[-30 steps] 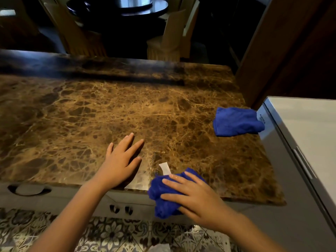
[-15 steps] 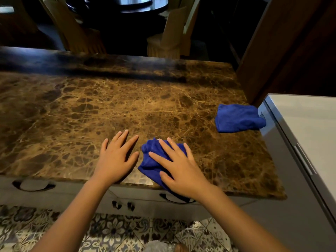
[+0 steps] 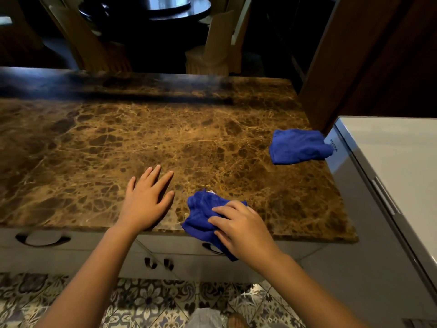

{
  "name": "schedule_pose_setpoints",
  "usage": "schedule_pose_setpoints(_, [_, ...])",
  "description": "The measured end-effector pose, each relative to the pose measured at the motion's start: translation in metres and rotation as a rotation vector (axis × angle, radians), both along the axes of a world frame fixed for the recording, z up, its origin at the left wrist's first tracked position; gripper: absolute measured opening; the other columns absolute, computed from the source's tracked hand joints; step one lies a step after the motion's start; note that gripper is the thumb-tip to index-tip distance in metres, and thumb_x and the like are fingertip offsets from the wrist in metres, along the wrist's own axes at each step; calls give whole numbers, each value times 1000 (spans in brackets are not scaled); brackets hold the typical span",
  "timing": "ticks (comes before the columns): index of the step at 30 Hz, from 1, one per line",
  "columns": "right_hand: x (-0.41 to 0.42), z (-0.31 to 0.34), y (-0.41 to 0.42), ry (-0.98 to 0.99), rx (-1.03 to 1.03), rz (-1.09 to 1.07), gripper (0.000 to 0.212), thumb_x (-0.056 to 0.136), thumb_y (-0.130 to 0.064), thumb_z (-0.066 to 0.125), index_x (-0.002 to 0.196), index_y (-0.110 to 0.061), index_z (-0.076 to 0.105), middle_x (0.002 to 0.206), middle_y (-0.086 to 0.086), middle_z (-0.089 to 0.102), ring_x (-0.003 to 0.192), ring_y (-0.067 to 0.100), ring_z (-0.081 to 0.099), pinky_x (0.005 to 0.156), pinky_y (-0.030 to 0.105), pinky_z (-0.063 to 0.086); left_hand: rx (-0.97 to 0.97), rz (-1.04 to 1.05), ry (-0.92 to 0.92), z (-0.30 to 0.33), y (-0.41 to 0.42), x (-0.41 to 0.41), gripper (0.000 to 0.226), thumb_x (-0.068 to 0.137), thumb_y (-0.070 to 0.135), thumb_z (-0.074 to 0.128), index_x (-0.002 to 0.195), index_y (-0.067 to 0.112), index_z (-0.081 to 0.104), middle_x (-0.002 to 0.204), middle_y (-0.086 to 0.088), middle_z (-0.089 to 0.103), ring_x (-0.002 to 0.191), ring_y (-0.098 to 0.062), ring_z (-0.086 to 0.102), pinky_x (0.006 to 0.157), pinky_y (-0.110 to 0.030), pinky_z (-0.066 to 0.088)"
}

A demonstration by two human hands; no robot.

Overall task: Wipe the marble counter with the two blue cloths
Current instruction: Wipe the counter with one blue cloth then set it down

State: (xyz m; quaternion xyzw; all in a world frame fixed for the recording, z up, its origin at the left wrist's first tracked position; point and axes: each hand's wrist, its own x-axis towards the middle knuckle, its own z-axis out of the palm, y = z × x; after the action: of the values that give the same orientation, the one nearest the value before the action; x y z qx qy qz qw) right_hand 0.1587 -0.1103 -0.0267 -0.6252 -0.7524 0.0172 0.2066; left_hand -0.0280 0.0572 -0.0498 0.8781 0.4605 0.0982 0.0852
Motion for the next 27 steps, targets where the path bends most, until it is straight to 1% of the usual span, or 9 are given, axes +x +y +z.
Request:
schedule_pose_setpoints(3, [12,-2,-10,149,29,-43,21,72,-11,70,92,-14,68,99,5,70,87,29,59,75,36,51,-50,-3,9,4,1,1,57,87,53,31,141,32,29,154,-8,23,142,-23,14,111,-53,12])
schedule_pose_setpoints(6, [36,10,-23,413,59,-182,25,69,-13,66,94,-10,71,97,6,71,90,16,56,86,13,37,-96,21,-50,19,-5,12,56,91,38,46,142,29,26,154,-9,20,141,-24,14,112,-54,13])
schedule_pose_setpoints(8, [59,26,-32,477,102,-245,29,68,-13,66,96,-7,71,97,-1,66,93,9,55,88,6,33,-36,21,-141,31,-17,24,55,91,36,48,142,26,29,153,-10,23,140,-25,17,111,-53,14])
schedule_pose_setpoints(10, [85,43,-43,427,109,-240,31,70,-14,65,100,-8,70,101,-4,61,97,9,55,88,13,38,30,-31,-183,37,-31,38,54,90,42,45,140,24,33,151,-11,27,139,-26,20,110,-53,16])
schedule_pose_setpoints(13, [127,65,-57,286,87,-216,32,73,-16,64,105,-12,67,107,-3,60,101,11,55,90,24,41,46,-167,-111,30,-54,65,63,82,57,30,138,28,34,150,-10,31,139,-26,23,109,-55,18])
schedule_pose_setpoints(18, [172,84,-70,115,86,-186,30,75,-9,70,105,-7,67,108,1,60,104,11,50,91,29,41,-10,-210,-2,5,-73,86,72,77,66,22,140,32,31,152,-8,28,141,-24,17,111,-56,12])
schedule_pose_setpoints(20, [179,78,-69,92,-1,-156,32,75,-2,73,106,-8,66,111,9,64,104,18,53,90,34,38,-2,-197,-15,3,-72,87,71,77,66,24,139,32,34,150,-9,31,140,-25,19,111,-56,13])
schedule_pose_setpoints(23, [181,56,-62,45,-150,-77,30,78,-1,70,107,-10,66,116,12,63,107,28,54,89,34,38,-2,-190,-30,6,-73,88,70,77,65,27,137,31,37,149,-9,34,139,-26,22,110,-57,14])
schedule_pose_setpoints(27, [185,30,-59,27,-298,-95,33,86,-13,63,118,-19,60,137,5,48,127,22,38,102,34,31,7,-185,-30,5,-75,88,68,77,64,29,137,31,38,148,-9,35,139,-25,23,109,-57,15])
